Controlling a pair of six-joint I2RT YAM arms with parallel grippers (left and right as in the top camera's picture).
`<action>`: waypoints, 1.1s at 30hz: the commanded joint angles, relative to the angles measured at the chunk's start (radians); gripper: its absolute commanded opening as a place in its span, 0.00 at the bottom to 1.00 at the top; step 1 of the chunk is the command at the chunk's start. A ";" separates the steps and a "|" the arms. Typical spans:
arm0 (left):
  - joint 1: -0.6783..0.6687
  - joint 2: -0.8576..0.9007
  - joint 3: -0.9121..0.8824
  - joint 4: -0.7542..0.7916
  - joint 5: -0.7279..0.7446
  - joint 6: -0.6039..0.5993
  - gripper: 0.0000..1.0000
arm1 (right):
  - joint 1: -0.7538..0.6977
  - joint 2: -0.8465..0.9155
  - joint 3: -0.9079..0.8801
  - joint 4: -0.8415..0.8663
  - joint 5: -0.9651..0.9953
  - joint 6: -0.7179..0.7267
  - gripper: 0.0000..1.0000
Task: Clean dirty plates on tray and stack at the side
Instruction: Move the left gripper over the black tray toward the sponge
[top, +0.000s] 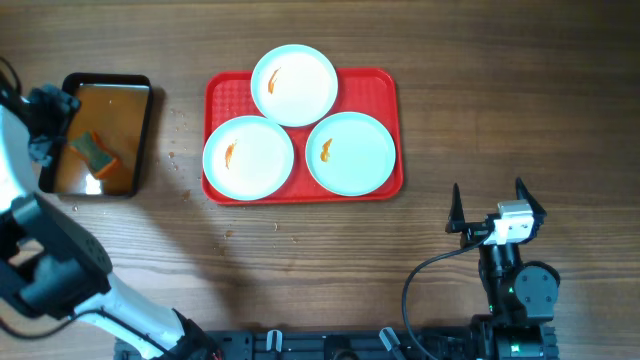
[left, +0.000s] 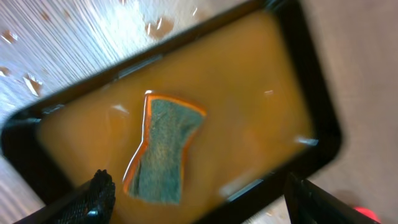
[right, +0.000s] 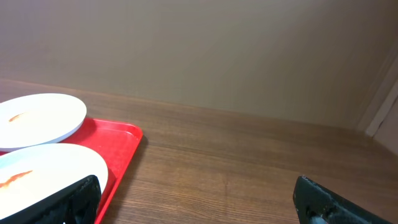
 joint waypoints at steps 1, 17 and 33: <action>-0.028 0.117 0.010 -0.006 -0.019 -0.004 0.75 | -0.005 -0.002 -0.002 0.003 0.010 -0.012 1.00; -0.036 0.236 0.009 -0.051 -0.158 -0.004 0.73 | -0.005 -0.002 -0.002 0.003 0.010 -0.013 1.00; -0.034 0.265 0.009 0.029 -0.157 -0.004 0.04 | -0.005 -0.002 -0.002 0.003 0.010 -0.012 1.00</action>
